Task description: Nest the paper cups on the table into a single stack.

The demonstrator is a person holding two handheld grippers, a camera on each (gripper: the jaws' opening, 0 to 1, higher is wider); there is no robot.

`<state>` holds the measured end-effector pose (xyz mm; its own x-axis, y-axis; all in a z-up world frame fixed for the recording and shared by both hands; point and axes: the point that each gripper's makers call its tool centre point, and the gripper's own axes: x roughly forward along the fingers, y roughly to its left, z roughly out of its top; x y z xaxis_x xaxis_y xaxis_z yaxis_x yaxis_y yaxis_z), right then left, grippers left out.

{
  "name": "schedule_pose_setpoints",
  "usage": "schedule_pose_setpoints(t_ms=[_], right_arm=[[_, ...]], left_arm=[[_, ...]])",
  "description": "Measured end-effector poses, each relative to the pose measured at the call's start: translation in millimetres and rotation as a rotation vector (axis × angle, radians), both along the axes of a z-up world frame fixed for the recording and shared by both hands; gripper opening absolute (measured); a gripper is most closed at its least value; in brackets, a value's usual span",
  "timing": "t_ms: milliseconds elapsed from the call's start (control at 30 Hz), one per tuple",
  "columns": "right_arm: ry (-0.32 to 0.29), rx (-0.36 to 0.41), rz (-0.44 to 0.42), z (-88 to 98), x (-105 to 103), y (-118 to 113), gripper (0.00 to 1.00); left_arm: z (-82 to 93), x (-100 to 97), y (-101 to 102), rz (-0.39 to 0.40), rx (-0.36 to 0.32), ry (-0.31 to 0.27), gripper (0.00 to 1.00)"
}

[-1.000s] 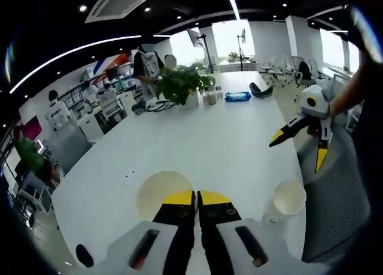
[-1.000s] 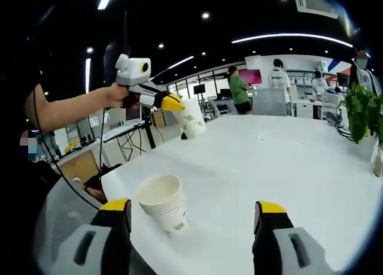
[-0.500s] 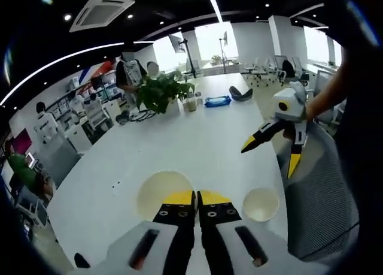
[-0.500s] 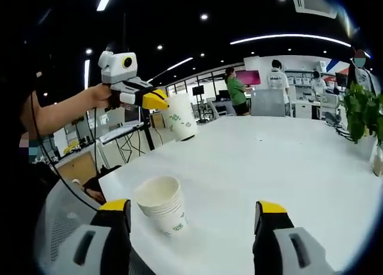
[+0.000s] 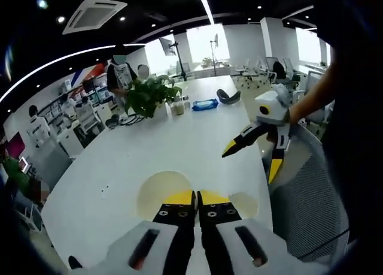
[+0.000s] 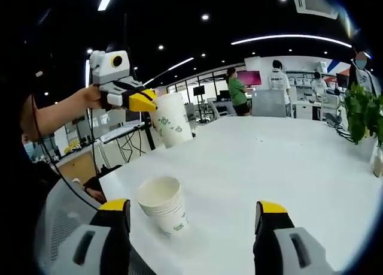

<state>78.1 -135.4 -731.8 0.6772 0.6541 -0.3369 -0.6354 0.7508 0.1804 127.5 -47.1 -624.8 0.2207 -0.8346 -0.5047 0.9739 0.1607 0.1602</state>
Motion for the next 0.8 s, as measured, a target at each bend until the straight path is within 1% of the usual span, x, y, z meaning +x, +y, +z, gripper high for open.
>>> schedule_pose_setpoints(t_ms=[133,200,233,367,467,700,800], right_arm=[[0.001,-0.002,0.003,-0.2,-1,1,0.86],[0.003,-0.002,0.006,-0.6,-1,2,0.86],[0.004,-0.002,0.008,-1.1,-1,2,0.86],[0.005,-0.001,0.01,-0.9,-2,3,0.87],[0.009,-0.002,0.013,-1.3,-2,4,0.86],[0.016,-0.005,0.019,-3.9,-3,4,0.86],[0.019,-0.006,0.02,-4.2,-3,4,0.85]], left_arm=[[-4.1,-12.1,-4,-0.033,0.004,0.011,0.0],[-6.2,-16.1,-5,-0.04,0.005,0.025,0.0],[-8.8,-21.6,-7,-0.056,0.008,0.036,0.0],[-11.5,-29.7,-10,-0.078,0.016,0.041,0.0],[-15.5,-37.6,-13,-0.095,0.019,0.056,0.0],[-28.0,-55.0,-20,-0.147,0.051,0.072,0.0],[-34.3,-58.3,-23,-0.161,0.074,0.07,0.0]])
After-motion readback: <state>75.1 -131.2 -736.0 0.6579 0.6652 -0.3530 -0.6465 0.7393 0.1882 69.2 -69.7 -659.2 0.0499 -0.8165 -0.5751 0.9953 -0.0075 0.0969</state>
